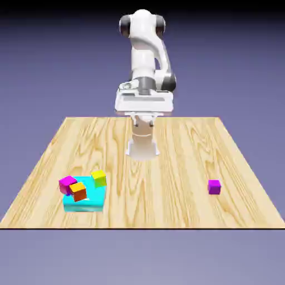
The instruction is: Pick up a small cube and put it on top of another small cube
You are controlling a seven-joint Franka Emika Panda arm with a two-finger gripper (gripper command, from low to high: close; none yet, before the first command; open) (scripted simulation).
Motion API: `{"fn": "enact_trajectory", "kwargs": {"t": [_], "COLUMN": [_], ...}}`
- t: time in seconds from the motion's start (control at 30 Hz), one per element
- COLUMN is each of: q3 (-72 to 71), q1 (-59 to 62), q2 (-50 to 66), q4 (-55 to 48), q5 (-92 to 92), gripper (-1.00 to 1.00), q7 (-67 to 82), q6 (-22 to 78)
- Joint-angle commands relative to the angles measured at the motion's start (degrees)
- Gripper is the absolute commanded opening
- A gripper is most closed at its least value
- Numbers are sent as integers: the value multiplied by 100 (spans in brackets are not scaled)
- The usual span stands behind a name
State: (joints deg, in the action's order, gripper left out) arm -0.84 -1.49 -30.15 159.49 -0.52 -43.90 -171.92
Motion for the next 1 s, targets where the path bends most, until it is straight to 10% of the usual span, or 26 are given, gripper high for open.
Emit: {"fn": "enact_trajectory", "kwargs": {"t": [0.0, 0.83, 0.97], "q3": [-69, -1787, -1740], "q1": [-66, -1710, -1861], "q2": [208, 5350, 5938], "q4": [-125, -3224, -3071], "q5": [-43, -1102, -1070], "gripper": [0, 0, 0], "q7": [-120, -3076, -3064], "q6": [173, 4459, 3712]}}
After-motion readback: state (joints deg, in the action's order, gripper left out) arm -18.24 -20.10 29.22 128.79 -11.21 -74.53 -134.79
